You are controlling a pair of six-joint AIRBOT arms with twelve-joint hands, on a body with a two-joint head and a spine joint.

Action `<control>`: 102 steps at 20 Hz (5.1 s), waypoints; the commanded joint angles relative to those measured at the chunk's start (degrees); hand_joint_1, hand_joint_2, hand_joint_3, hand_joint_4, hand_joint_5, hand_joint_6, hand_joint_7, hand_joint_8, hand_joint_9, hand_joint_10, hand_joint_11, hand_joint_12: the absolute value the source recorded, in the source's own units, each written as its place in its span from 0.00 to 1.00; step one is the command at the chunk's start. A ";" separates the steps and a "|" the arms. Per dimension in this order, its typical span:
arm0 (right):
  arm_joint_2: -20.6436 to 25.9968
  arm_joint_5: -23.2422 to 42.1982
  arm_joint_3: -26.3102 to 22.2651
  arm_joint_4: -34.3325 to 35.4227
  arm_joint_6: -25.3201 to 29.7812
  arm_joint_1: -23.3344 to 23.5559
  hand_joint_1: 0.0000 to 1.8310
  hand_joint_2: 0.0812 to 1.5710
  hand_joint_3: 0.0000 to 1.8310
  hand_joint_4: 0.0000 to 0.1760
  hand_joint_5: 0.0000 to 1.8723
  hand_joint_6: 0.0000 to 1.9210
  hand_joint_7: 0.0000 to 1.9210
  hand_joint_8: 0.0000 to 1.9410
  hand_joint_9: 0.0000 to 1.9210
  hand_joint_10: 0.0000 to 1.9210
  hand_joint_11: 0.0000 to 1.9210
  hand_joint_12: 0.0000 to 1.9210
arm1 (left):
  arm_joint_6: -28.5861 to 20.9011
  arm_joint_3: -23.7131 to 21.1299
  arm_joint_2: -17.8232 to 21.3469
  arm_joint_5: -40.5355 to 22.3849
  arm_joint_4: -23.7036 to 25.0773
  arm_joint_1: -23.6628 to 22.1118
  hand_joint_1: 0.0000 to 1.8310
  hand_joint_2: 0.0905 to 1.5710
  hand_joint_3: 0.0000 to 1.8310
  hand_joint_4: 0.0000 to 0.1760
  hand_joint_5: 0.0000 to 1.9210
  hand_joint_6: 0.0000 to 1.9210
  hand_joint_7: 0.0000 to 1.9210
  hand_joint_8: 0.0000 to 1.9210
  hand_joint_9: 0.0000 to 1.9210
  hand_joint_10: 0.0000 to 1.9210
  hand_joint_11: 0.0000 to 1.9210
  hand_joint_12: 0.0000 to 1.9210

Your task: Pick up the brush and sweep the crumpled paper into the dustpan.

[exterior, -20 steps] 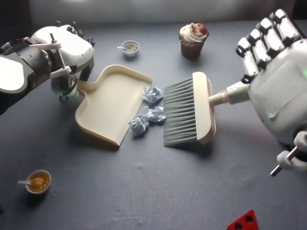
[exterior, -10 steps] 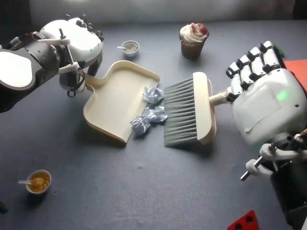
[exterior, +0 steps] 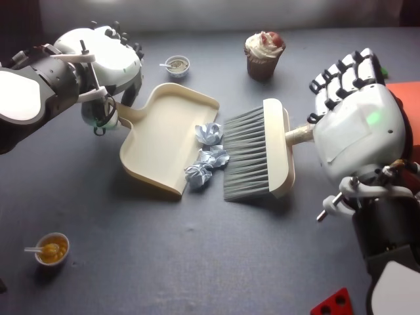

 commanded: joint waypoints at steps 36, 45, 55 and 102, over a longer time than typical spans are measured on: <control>-8.25 0.40 16.51 -5.13 4.04 0.14 0.67 0.67 0.00 0.00 0.49 0.37 0.53 0.40 0.50 0.02 0.26 0.36 | -4.84 -0.73 3.08 4.30 3.98 0.67 0.60 0.69 0.00 0.00 0.52 0.49 0.16 0.00 0.11 0.00 0.00 0.15; -8.25 1.16 16.93 -6.29 4.05 -0.55 0.74 0.69 0.00 0.00 0.55 1.00 0.57 1.00 0.62 1.00 0.59 1.00 | -4.94 -0.87 3.25 4.54 3.94 0.51 0.59 0.69 0.00 0.04 0.52 0.50 0.16 0.00 0.10 0.00 0.00 0.12; -4.97 4.71 13.69 -7.54 -4.57 0.96 0.87 0.76 0.00 1.00 0.49 1.00 0.54 1.00 0.58 1.00 0.60 1.00 | -4.94 -0.97 3.48 4.55 3.94 0.46 0.58 0.70 0.00 0.18 0.51 0.52 0.17 0.00 0.11 0.00 0.00 0.10; -18.12 13.32 18.63 -4.58 -34.52 17.47 0.85 0.75 0.00 1.00 0.49 1.00 0.53 1.00 0.58 1.00 0.58 1.00 | -4.95 -1.09 3.22 4.90 4.24 0.27 0.58 0.70 0.00 0.29 0.50 0.52 0.20 0.00 0.12 0.00 0.01 0.15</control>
